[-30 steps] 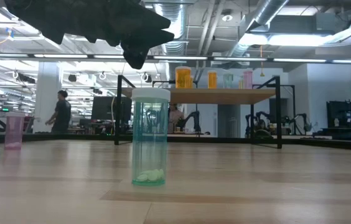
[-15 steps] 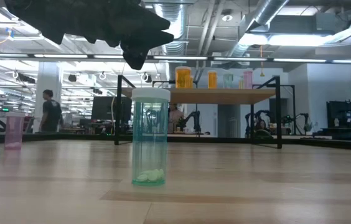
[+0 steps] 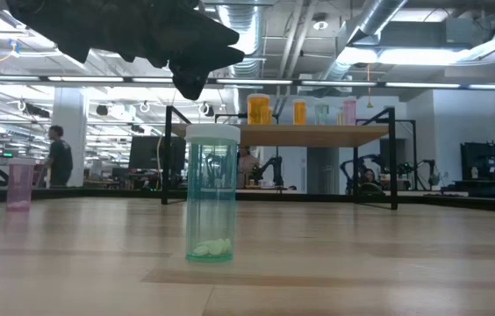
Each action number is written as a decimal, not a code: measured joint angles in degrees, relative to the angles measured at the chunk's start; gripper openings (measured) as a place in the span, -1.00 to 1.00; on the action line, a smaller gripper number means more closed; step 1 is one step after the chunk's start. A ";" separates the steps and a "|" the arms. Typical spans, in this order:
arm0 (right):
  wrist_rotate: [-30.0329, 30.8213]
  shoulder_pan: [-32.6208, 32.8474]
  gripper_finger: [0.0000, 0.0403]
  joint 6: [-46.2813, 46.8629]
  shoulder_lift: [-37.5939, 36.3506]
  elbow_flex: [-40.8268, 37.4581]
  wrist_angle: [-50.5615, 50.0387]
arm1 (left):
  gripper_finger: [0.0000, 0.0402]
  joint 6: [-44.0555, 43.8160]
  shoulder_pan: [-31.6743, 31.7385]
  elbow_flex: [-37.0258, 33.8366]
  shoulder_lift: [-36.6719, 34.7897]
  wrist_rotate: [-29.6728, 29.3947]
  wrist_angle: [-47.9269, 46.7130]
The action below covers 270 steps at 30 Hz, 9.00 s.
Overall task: Pick and place medicine bottles onto shelf by color
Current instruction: Put the big orange pill bottle on the shelf
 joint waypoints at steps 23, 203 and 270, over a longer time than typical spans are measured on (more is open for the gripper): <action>-0.13 -0.42 0.29 -2.44 1.02 0.02 -0.35 | -0.45 -0.03 -0.01 0.00 0.00 -0.13 0.04; 1.57 -35.80 0.14 -53.09 6.81 9.81 22.29 | -0.34 -0.29 -1.91 20.28 22.56 5.11 -10.46; -2.07 -37.98 0.14 -48.88 13.05 16.15 -8.82 | 0.46 -0.73 -1.28 20.31 22.64 1.32 -22.48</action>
